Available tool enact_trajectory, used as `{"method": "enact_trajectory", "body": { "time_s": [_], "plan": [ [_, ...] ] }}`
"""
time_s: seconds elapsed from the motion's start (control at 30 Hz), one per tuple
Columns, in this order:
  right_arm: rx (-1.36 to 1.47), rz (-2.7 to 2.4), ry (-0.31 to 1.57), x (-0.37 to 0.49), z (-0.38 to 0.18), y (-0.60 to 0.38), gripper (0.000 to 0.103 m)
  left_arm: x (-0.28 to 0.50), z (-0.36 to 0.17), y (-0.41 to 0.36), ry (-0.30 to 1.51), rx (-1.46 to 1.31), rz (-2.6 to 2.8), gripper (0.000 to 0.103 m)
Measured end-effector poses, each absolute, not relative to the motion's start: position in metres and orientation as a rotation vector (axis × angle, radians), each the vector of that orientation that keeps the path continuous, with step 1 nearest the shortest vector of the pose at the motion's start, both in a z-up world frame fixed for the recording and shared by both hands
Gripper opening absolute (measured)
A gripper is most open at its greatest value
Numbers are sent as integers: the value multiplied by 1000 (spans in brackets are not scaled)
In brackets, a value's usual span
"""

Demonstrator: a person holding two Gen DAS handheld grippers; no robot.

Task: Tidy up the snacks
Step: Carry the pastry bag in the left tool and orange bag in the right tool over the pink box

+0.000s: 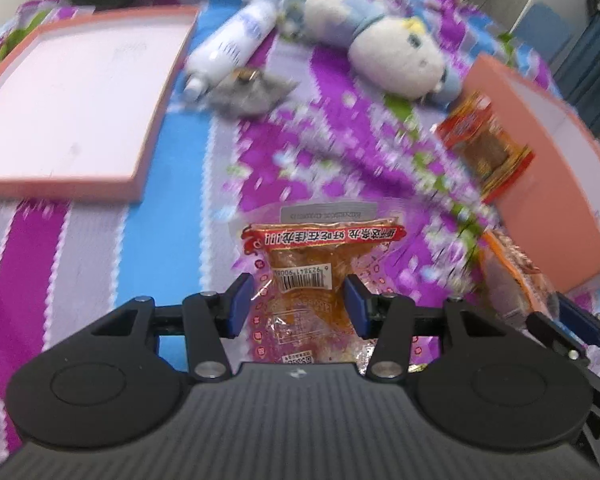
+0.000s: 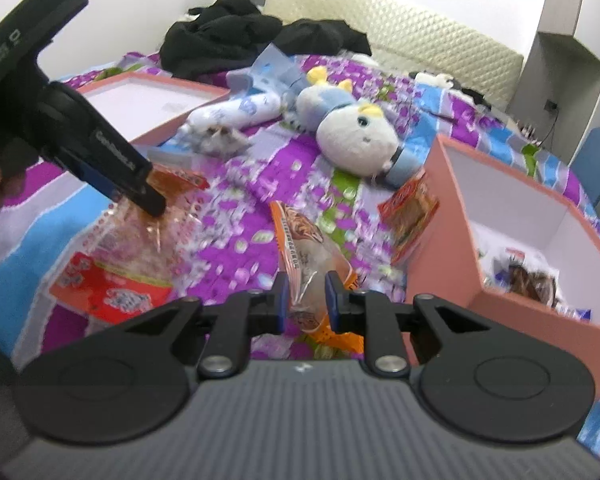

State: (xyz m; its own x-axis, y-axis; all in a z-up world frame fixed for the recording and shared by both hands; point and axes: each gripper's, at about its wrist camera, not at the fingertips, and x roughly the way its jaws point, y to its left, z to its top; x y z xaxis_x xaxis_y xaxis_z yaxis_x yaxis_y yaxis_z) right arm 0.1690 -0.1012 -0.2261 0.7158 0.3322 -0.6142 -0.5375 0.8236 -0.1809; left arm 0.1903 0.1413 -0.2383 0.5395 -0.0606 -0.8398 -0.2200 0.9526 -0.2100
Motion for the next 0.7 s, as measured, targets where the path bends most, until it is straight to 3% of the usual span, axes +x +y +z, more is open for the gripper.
{"method": "enact_trajectory", "body": {
  "time_s": [0.27,0.4,0.47,0.53,0.57,0.6,0.7],
  "plan": [
    [-329,527,664,160,-239,-104,25,182,-248,154,1029,-336,129,57],
    [-260,543,692,164,-240,-107,30,181,-252,155,1029,-354,151,67],
    [-226,548,705,165,-242,-109,37,179,-252,156,1017,-381,156,80],
    [-184,540,710,164,-242,-111,67,176,-251,155,1009,-408,159,84],
    [-163,538,706,164,-242,-113,73,175,-251,155,1015,-426,157,84],
    [-141,537,699,164,-242,-116,78,174,-251,155,1018,-448,151,86],
    [-75,521,693,166,-241,-121,78,169,-251,150,1018,-456,161,87]
  ]
}}
